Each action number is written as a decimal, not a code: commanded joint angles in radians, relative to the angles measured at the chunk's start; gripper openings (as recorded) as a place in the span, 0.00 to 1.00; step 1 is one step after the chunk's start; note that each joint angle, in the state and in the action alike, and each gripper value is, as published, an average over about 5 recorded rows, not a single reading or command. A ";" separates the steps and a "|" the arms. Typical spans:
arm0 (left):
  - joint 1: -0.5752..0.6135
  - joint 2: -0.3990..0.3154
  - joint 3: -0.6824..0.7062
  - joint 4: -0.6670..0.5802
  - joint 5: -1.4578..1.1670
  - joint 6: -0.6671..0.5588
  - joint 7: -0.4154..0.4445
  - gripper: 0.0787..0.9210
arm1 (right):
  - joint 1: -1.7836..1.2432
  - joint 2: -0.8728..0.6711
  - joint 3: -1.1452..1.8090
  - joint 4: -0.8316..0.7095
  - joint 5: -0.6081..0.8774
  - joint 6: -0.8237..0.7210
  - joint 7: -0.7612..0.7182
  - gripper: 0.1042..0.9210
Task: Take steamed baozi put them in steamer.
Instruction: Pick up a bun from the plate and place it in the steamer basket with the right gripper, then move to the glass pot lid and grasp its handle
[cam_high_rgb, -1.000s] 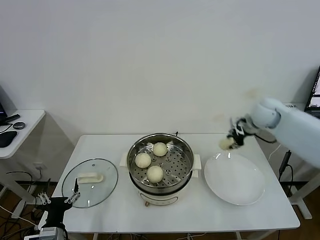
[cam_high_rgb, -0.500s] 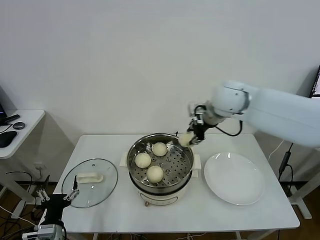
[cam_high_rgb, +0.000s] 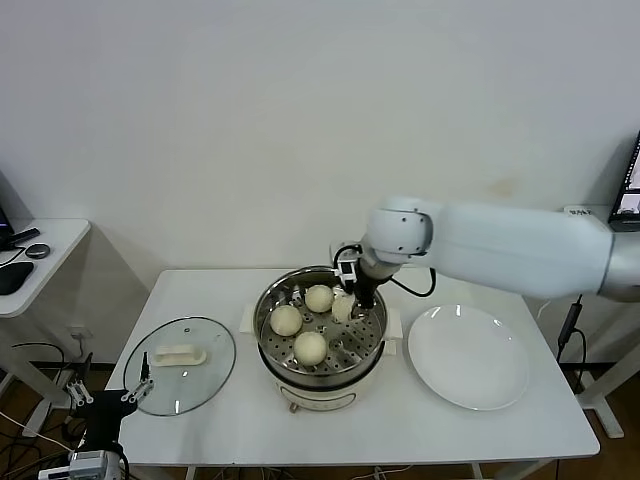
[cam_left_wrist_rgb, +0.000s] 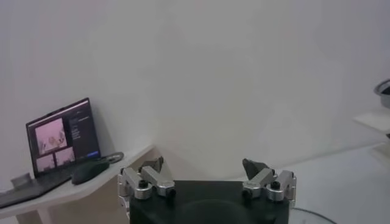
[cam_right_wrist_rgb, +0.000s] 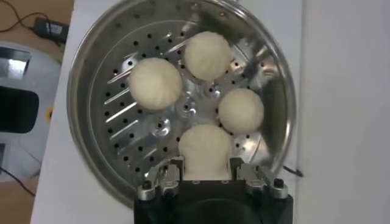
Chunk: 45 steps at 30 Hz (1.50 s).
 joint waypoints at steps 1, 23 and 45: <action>0.000 0.002 -0.005 0.001 -0.001 0.001 0.000 0.88 | -0.094 0.076 0.000 -0.095 -0.031 -0.024 0.028 0.44; -0.004 0.002 -0.009 0.006 -0.005 -0.002 0.002 0.88 | -0.062 -0.029 0.072 0.016 -0.007 -0.023 0.058 0.83; 0.011 -0.011 -0.031 0.009 0.003 -0.117 0.030 0.88 | -1.566 -0.448 1.449 0.382 -0.237 0.520 0.785 0.88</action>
